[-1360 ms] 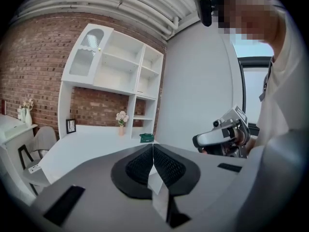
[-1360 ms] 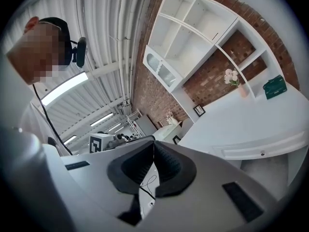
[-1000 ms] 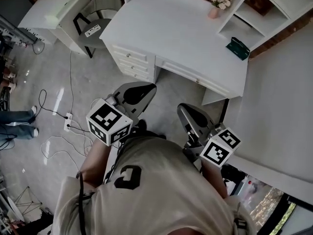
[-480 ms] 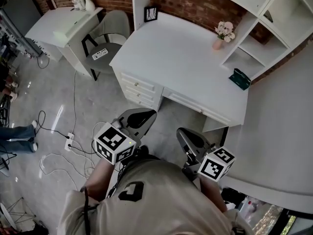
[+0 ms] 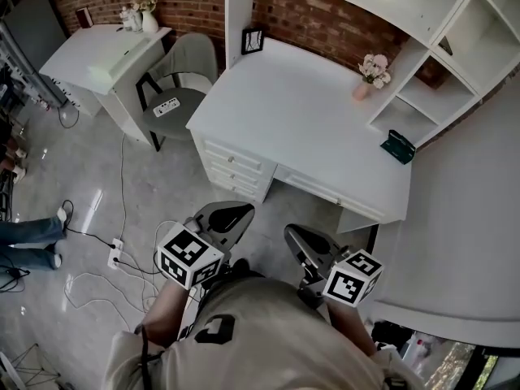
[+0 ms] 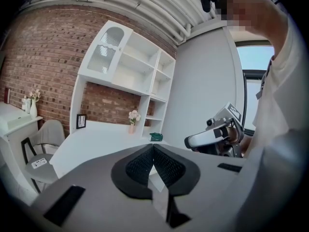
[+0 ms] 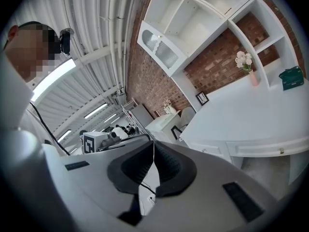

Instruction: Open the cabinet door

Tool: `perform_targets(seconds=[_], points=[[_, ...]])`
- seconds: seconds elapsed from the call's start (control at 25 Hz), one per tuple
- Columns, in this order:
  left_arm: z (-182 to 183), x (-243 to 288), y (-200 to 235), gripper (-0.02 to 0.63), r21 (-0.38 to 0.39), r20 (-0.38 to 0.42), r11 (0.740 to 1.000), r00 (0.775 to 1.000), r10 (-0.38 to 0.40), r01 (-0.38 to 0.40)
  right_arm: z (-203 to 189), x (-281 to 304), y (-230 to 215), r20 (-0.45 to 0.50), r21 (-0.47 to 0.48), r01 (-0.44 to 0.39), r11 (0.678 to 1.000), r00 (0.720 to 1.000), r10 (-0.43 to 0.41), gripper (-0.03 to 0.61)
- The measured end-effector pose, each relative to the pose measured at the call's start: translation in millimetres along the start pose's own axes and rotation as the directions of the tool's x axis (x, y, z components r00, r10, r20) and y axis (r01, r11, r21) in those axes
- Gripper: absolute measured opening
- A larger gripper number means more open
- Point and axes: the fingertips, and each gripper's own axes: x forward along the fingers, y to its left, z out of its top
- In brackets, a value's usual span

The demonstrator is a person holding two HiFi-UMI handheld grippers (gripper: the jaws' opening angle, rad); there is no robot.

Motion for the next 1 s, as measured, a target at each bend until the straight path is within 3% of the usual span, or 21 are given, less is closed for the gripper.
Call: perform_targets(seconds=[0.44,1.0], points=[[2.0,10.6,9.4,0.017,0.006,0.002,0.999,0.999,-0.033,0.033,3.6,11.9,-11.6,0.002,0.036,0.011,0.999,1.000,-0.011,0.026],[28.7,71.5,9.5,0.017,0.033,-0.001,0.999,1.000,0.022,-0.022,51.3,7.0,-63.1,0.001,0.049,-0.057,0.997,0.998,0.057,0.027]])
